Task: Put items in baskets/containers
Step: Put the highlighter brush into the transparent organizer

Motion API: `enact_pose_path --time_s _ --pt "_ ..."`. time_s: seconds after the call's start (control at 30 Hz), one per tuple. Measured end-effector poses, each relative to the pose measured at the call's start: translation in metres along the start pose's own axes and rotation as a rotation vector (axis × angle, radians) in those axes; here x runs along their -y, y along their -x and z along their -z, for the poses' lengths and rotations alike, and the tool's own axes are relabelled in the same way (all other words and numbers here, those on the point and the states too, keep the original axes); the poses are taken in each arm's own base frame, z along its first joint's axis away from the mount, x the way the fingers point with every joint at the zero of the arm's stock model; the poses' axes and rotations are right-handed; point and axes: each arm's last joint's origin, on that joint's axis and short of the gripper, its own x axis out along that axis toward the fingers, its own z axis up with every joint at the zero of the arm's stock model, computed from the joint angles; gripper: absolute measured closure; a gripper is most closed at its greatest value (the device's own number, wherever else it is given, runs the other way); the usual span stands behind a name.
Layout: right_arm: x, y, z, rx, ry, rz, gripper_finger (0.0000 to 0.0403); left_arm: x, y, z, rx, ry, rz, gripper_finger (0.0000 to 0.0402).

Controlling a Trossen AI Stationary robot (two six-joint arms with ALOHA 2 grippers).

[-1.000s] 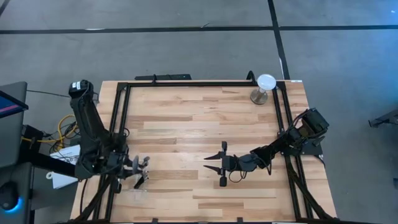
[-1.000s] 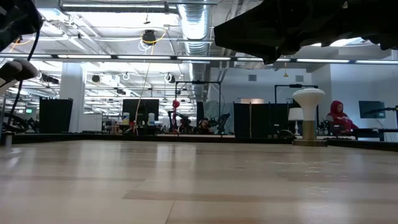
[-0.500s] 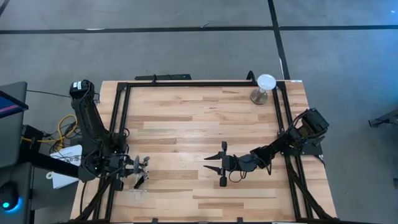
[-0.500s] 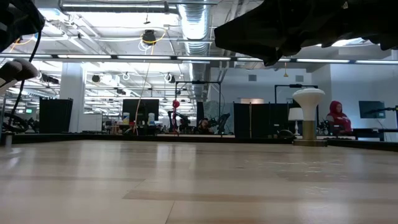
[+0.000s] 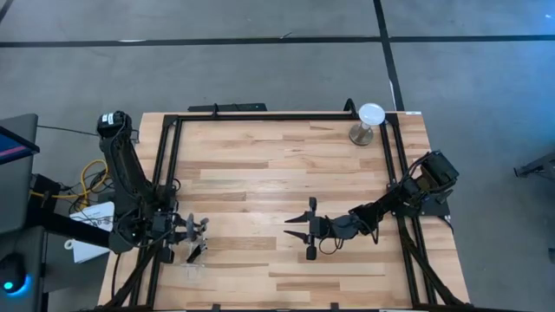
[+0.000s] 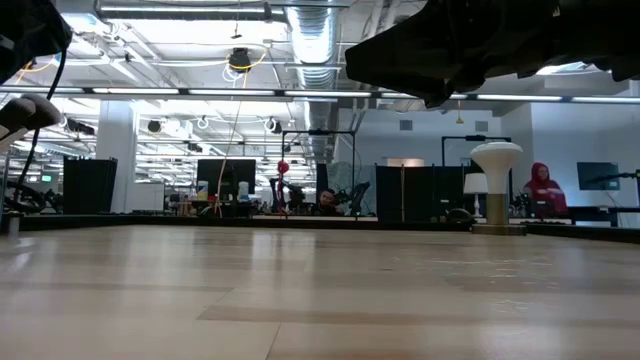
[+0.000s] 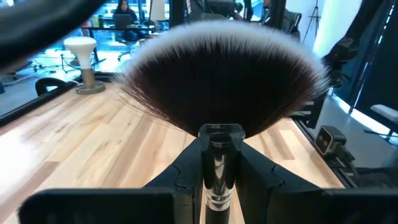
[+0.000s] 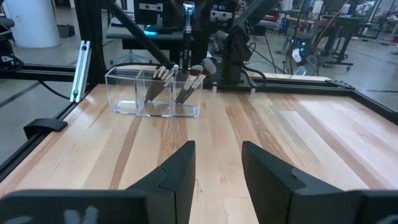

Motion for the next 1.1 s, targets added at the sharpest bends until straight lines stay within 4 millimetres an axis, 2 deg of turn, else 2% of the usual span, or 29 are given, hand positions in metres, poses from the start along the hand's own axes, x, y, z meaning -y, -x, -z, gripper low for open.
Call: enact_pose_path --time_s 0.3,0.63,1.1 --pt "0.0 0.0 0.0 0.0 0.0 0.0 0.0282 0.0 0.005 0.003 -0.006 -0.019 0.029 0.0334" --pt "0.0 0.0 0.0 0.0 0.0 0.0 0.0282 -0.01 0.009 0.03 -0.025 -0.003 0.054 0.0334" --pt "0.0 0.0 0.0 0.0 0.0 0.0 0.0282 -0.009 0.009 0.033 -0.063 0.126 0.104 0.03"
